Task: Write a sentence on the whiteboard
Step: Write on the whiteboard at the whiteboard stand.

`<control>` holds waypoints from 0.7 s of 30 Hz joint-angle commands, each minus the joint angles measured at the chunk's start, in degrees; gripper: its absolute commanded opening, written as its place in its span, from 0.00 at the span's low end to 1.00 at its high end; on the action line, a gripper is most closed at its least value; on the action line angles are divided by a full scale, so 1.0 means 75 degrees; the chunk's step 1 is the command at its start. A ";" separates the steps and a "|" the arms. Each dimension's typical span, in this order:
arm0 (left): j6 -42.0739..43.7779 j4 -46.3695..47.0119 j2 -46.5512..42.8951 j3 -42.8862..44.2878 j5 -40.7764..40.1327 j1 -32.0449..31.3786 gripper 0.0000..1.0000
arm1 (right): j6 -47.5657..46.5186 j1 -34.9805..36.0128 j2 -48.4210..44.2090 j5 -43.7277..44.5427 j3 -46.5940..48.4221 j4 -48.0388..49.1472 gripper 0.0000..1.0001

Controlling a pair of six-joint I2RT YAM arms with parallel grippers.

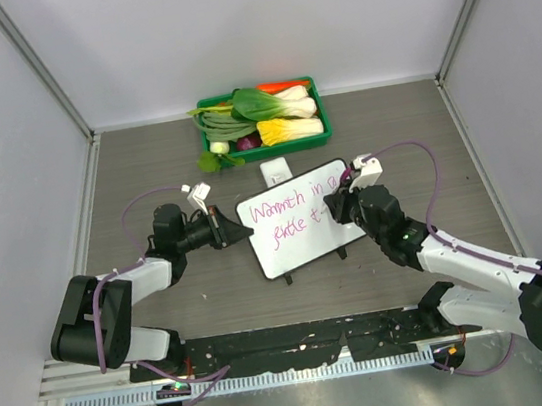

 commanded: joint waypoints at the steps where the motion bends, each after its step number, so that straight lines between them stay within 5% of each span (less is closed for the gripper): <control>1: 0.0569 -0.0159 0.0049 -0.0067 -0.0736 0.0023 0.00 | -0.0041 -0.0002 0.0198 0.0331 0.0211 0.0480 0.01; 21: 0.0522 -0.0066 0.0119 -0.0067 -0.0690 0.0023 0.00 | 0.0123 -0.0002 0.0069 0.0167 -0.0281 -0.0188 0.01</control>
